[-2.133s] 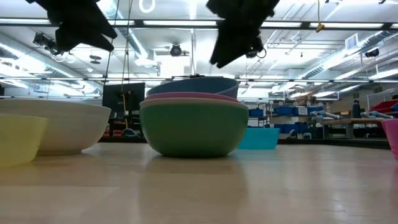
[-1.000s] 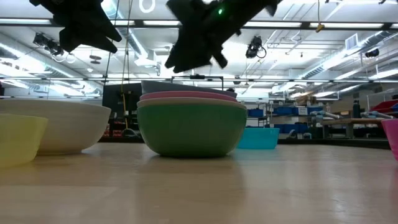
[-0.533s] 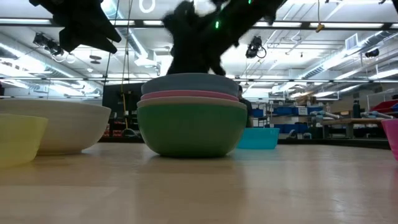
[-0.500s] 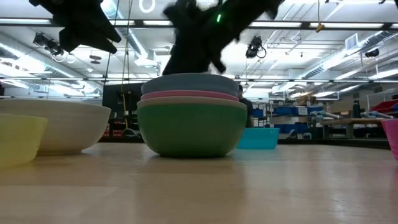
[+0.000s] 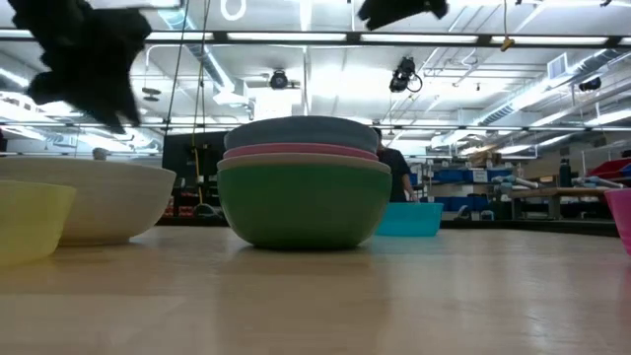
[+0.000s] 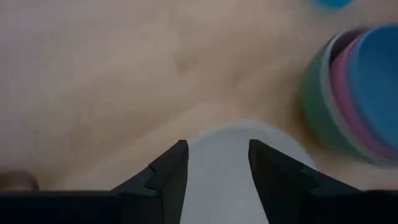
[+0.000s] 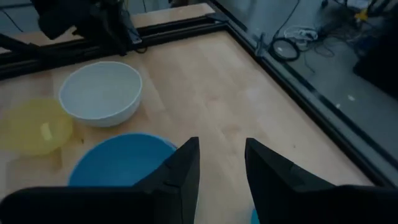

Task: Nest bowls inside each other
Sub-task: Stack the white bowl on top of the blue bowl

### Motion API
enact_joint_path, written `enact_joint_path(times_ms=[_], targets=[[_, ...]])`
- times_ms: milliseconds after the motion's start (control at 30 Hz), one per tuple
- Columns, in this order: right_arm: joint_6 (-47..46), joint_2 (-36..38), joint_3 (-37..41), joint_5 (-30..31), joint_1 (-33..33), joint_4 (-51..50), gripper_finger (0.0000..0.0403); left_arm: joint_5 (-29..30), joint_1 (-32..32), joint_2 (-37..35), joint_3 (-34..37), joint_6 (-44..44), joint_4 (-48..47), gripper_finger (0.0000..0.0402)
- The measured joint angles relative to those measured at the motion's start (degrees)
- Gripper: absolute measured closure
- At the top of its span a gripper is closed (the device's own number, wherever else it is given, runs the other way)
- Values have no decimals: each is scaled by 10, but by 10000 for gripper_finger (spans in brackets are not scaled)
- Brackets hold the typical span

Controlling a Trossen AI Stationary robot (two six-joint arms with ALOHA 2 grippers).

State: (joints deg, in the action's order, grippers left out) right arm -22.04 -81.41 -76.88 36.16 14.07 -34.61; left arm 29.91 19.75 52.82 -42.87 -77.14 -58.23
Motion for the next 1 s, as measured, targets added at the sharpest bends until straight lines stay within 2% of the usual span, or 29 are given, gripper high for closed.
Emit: enact_joint_path(times_ms=[100, 167, 500, 1000], targets=[[-17, 7, 0, 1, 9, -18, 287, -59, -8, 5, 0, -17, -12, 225], [-19, 4, 0, -1, 12, -19, 287, -77, -9, 6, 0, -18, -14, 225], [-25, -35, 0, -13, 13, -20, 287, -97, -25, 48, 0, -28, -105, 225], [-23, -60, 0, -33, 8, -16, 287, -129, -26, 136, 0, -14, -84, 225]])
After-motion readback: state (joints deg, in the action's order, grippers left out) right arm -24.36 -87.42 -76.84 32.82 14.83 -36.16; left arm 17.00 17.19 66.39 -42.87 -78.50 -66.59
